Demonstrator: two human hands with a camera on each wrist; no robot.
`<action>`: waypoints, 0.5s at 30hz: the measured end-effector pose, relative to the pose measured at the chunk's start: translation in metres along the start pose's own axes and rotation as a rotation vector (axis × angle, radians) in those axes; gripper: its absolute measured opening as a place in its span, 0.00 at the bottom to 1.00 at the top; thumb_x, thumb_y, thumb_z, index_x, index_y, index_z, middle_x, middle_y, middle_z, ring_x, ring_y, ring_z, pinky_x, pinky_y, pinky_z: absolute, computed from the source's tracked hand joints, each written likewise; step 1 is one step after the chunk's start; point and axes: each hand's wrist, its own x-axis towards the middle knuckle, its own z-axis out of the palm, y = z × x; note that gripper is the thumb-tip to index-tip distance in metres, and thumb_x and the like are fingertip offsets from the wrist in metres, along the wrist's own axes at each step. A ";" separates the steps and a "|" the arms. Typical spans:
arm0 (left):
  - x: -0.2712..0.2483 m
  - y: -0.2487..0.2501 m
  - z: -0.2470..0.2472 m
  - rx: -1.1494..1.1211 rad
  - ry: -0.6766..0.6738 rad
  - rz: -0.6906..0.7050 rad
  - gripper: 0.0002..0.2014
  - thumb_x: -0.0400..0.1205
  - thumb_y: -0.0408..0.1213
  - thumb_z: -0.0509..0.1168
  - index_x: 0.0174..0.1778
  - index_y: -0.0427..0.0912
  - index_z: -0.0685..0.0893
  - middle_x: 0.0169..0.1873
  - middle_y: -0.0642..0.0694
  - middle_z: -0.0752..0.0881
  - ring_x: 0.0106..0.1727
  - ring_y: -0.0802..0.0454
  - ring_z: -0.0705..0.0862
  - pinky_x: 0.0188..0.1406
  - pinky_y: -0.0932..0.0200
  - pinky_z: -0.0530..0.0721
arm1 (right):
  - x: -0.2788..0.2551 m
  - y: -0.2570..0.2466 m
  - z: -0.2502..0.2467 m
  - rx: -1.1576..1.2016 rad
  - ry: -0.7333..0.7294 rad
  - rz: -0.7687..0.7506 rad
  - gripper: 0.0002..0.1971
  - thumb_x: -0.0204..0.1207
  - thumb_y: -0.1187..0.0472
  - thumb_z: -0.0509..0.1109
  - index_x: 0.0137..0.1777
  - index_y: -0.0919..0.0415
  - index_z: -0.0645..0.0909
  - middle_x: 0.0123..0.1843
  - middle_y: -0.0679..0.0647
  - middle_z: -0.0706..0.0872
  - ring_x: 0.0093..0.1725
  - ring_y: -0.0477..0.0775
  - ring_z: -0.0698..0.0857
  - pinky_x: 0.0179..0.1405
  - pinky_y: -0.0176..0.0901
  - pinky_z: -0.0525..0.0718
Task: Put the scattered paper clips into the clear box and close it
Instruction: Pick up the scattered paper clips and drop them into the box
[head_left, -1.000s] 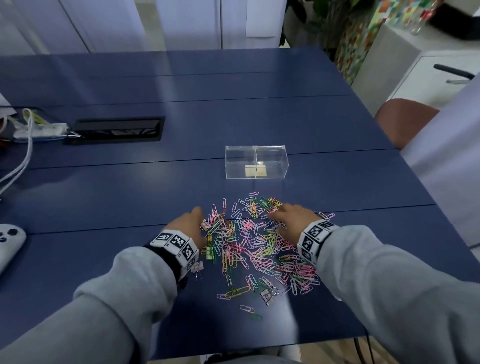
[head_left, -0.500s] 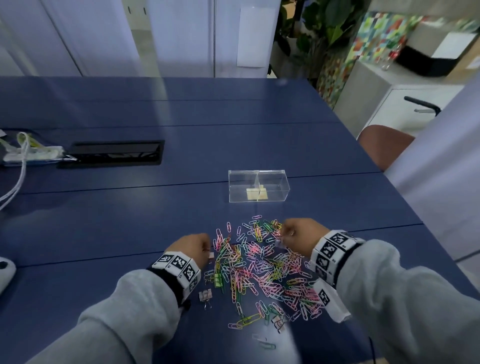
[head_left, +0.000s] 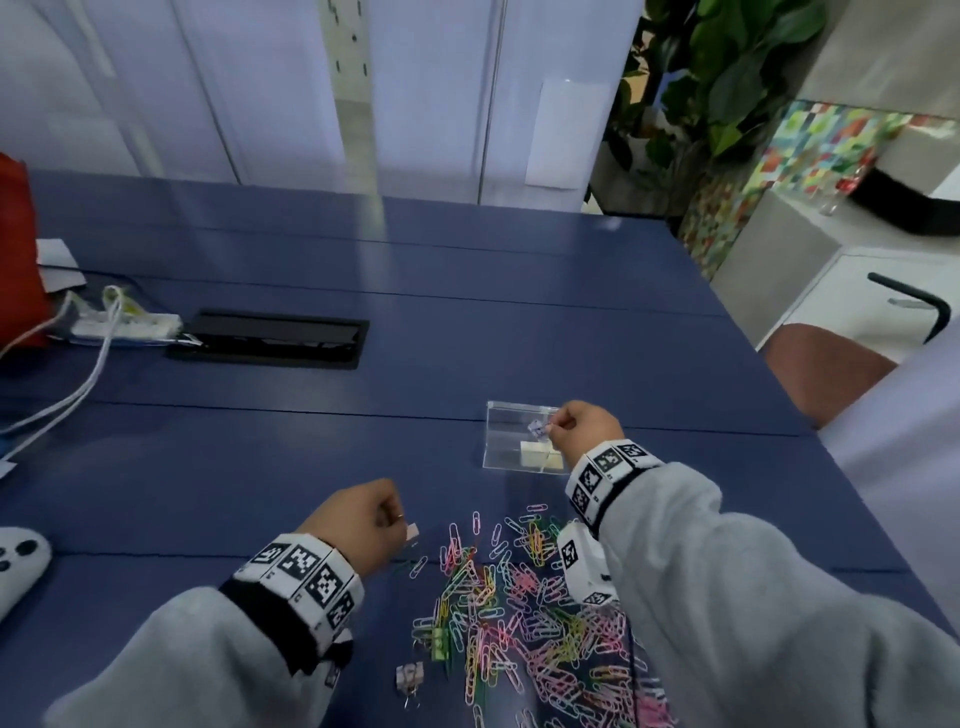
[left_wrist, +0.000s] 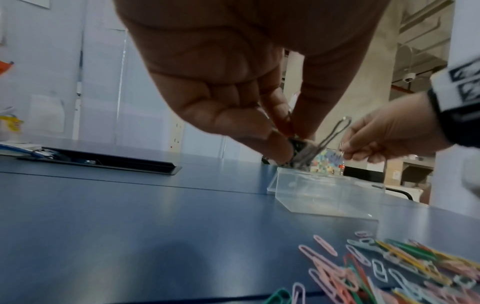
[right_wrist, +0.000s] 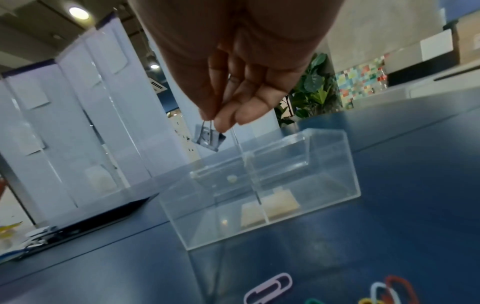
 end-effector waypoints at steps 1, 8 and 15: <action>0.001 0.003 -0.002 -0.012 0.011 -0.006 0.13 0.76 0.40 0.67 0.29 0.55 0.72 0.29 0.55 0.79 0.32 0.57 0.78 0.32 0.63 0.74 | 0.007 0.002 0.004 0.009 -0.017 0.009 0.06 0.74 0.62 0.66 0.36 0.53 0.77 0.34 0.51 0.83 0.37 0.53 0.81 0.38 0.38 0.77; 0.035 0.056 -0.013 -0.064 0.123 0.026 0.13 0.78 0.37 0.66 0.29 0.53 0.74 0.26 0.58 0.79 0.31 0.60 0.77 0.29 0.68 0.72 | 0.014 0.026 0.007 0.105 -0.154 -0.064 0.07 0.75 0.62 0.68 0.52 0.57 0.84 0.43 0.48 0.84 0.46 0.48 0.83 0.50 0.36 0.80; 0.099 0.102 0.016 -0.037 0.096 0.111 0.06 0.77 0.36 0.66 0.36 0.49 0.76 0.28 0.55 0.77 0.38 0.50 0.78 0.40 0.62 0.74 | -0.033 0.072 -0.035 0.030 -0.249 -0.113 0.05 0.77 0.62 0.67 0.49 0.54 0.83 0.40 0.44 0.84 0.41 0.41 0.82 0.44 0.29 0.77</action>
